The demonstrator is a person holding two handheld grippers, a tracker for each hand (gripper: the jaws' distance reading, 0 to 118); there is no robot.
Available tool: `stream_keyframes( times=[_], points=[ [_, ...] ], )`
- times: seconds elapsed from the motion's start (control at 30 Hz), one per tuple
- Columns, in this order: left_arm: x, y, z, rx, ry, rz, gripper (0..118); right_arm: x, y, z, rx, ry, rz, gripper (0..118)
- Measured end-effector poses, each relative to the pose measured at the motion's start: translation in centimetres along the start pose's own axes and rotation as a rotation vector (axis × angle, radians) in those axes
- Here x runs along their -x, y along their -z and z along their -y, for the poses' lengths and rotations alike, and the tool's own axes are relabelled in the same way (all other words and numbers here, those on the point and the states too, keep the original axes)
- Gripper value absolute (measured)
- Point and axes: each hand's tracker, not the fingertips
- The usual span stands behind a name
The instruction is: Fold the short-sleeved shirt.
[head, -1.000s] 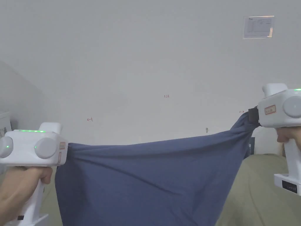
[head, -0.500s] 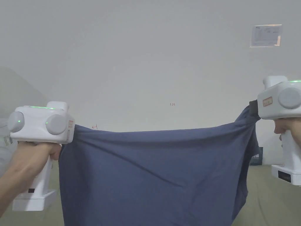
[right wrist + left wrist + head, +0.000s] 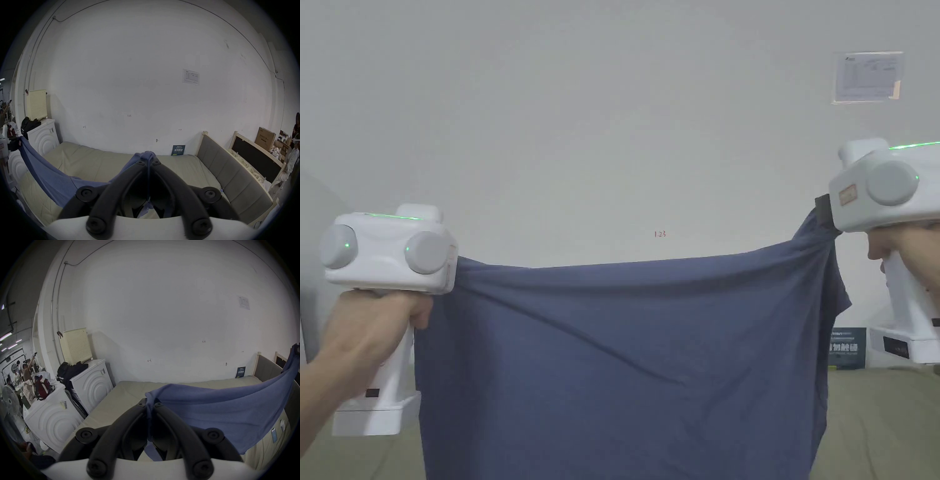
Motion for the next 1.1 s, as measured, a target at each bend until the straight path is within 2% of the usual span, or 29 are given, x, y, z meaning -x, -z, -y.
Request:
stream_keyframes(
  times=[0.3,0.57,0.77,0.93,1.07,1.1],
  points=[
    [-3.5,7.8,-2.7,-0.012,0.017,-0.05,1,0.9,8.1,-3.7,-0.013,-0.055,0.044,3],
    [-7.1,13.7,-3.7,-0.045,0.022,-0.098,1,1.7,14.6,-4.4,-0.01,-0.028,0.078,3],
    [-8.6,17.0,-2.7,-0.039,0.001,-0.111,1,2.1,17.8,-3.9,0.001,-0.046,0.097,3],
    [-9.2,18.5,1.8,0.011,0.019,-0.08,1,2.3,18.7,1.4,0.044,-0.041,0.075,3],
    [-9.6,17.9,8.7,0.086,0.082,-0.036,1,2.1,17.3,10.2,0.151,-0.003,-0.005,3],
    [-9.5,17.5,10.6,0.096,0.081,-0.016,1,2.0,16.6,12.8,0.16,0.036,-0.023,3]
  ],
)
